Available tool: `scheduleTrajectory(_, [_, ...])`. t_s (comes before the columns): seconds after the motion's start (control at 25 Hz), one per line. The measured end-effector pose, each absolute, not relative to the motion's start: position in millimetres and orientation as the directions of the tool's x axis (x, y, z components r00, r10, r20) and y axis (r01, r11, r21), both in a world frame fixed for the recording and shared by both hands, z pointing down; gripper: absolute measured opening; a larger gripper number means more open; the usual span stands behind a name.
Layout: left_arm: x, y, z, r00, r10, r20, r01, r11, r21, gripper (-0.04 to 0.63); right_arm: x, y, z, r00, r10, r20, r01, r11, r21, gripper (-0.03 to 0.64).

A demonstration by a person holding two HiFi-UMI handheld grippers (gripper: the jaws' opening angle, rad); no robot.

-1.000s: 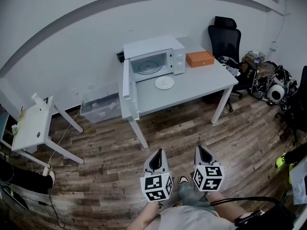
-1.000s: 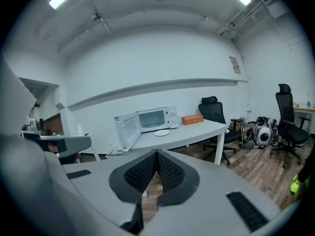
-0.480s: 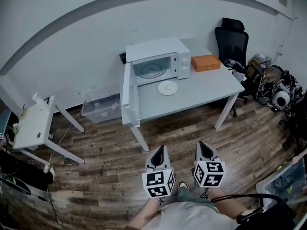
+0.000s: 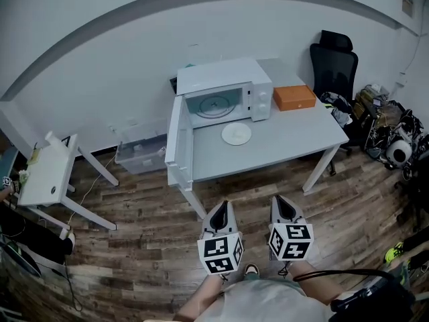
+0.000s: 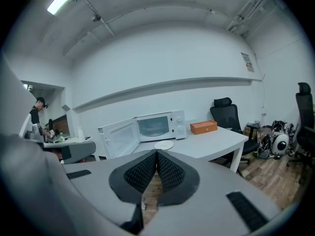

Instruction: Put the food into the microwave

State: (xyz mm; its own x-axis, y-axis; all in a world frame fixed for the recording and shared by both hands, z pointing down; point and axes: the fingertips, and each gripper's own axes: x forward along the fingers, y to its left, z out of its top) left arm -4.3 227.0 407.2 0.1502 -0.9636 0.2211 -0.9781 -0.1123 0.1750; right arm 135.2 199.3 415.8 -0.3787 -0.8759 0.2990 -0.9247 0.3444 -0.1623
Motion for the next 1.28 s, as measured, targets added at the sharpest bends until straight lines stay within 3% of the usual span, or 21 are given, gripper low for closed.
scheduleTrajectory(1.28, [0,149,431,0.048,-0.956,0.29,-0.989,-0.005,0.146,0.002,142,110,449,-0.467,-0.811,0.352,-0.884,0.419,-0.206,0.017])
